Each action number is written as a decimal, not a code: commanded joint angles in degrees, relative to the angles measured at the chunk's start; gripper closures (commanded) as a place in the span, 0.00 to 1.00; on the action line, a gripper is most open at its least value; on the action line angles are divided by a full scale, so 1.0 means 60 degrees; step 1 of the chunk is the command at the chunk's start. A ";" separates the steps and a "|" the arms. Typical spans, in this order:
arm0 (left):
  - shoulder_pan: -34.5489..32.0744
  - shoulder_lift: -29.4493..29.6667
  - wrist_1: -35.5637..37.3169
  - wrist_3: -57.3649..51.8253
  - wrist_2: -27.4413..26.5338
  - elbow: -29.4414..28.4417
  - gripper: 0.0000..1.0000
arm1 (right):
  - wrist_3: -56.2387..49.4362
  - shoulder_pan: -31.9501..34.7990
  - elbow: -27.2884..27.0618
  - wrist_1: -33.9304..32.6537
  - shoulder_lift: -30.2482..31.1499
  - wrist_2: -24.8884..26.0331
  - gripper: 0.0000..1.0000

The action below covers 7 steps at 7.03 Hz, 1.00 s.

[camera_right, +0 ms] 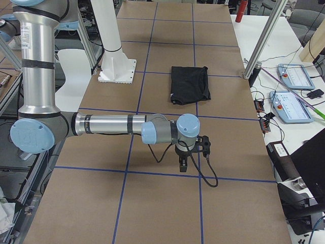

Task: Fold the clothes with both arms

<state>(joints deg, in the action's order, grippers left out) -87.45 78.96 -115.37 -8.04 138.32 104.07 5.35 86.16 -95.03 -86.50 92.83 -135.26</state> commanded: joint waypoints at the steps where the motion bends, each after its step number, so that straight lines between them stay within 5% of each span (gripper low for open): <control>1: -0.0001 0.0111 -0.0005 0.0007 0.0018 -0.0031 0.00 | -0.0013 0.0025 -0.0317 -0.0056 -0.0002 -0.0001 0.00; 7: -0.0001 0.0023 0.0024 0.0008 -0.0011 -0.0104 0.00 | -0.0013 0.0010 -0.0363 0.0061 0.0203 0.0234 0.00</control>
<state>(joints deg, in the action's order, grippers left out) -87.48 79.15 -115.36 -8.01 138.35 103.76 5.27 86.23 -97.12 -86.30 93.92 -133.99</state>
